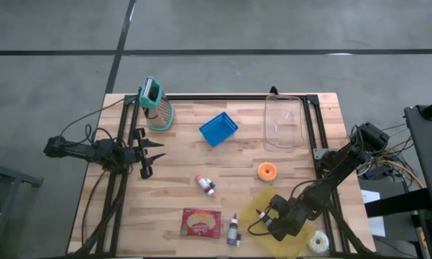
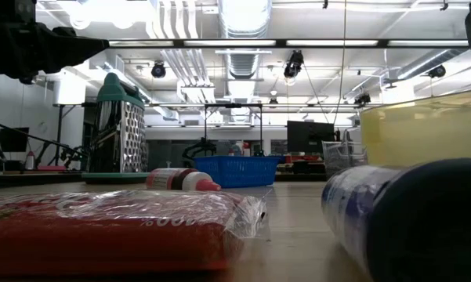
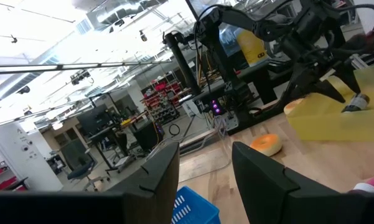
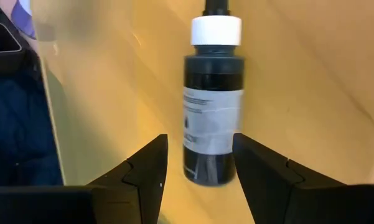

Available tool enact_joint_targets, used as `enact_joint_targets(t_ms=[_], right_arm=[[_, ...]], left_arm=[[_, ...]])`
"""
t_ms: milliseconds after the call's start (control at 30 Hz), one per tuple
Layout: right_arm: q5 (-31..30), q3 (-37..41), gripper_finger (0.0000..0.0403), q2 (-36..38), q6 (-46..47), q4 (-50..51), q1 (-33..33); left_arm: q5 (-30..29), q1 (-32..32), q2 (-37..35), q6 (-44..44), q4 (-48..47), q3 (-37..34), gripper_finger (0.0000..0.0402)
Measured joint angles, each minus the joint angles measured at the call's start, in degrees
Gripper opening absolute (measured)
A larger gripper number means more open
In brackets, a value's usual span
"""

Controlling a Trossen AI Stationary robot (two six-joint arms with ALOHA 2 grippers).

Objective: Pick & Place Food Item
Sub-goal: Put the big black food coloring into the yellow bin, then put the big purple food coloring into the yellow bin

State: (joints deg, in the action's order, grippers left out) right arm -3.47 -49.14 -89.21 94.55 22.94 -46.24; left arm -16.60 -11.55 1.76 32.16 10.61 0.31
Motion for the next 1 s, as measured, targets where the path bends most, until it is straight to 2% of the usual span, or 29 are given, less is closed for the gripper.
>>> enact_joint_targets(t_ms=[300, 433, 533, 767, 900, 1000], right_arm=[[-2.12, -9.83, 0.0176, 0.00, -0.10, 15.27, 0.02], [-6.51, -15.10, 0.0176, 0.00, 0.27, 22.56, 0.02], [-12.23, -18.28, 0.0176, 0.00, -0.37, 26.35, 0.02], [-25.18, -21.65, 0.0176, 0.00, -2.71, 28.12, 0.57], [-26.77, -21.86, 0.0176, -0.02, -8.61, 27.23, 2.25], [-26.80, -21.84, 0.0176, -0.16, -16.32, 25.61, 4.00]], left_arm=[[0.00, -0.02, 0.00, 0.00, 0.00, -0.01, 0.0152], [0.00, -0.01, 0.00, -0.01, 0.00, 0.00, 0.0152], [-0.02, -0.01, 0.00, -0.02, 0.00, -0.01, 0.0152], [-0.02, 0.00, 0.00, -0.02, 0.02, 0.01, 0.0152], [0.00, -0.02, 0.00, -0.02, 0.00, -0.01, 0.0152], [-0.02, 0.00, 0.00, 0.00, 0.00, -0.01, 0.0152]])
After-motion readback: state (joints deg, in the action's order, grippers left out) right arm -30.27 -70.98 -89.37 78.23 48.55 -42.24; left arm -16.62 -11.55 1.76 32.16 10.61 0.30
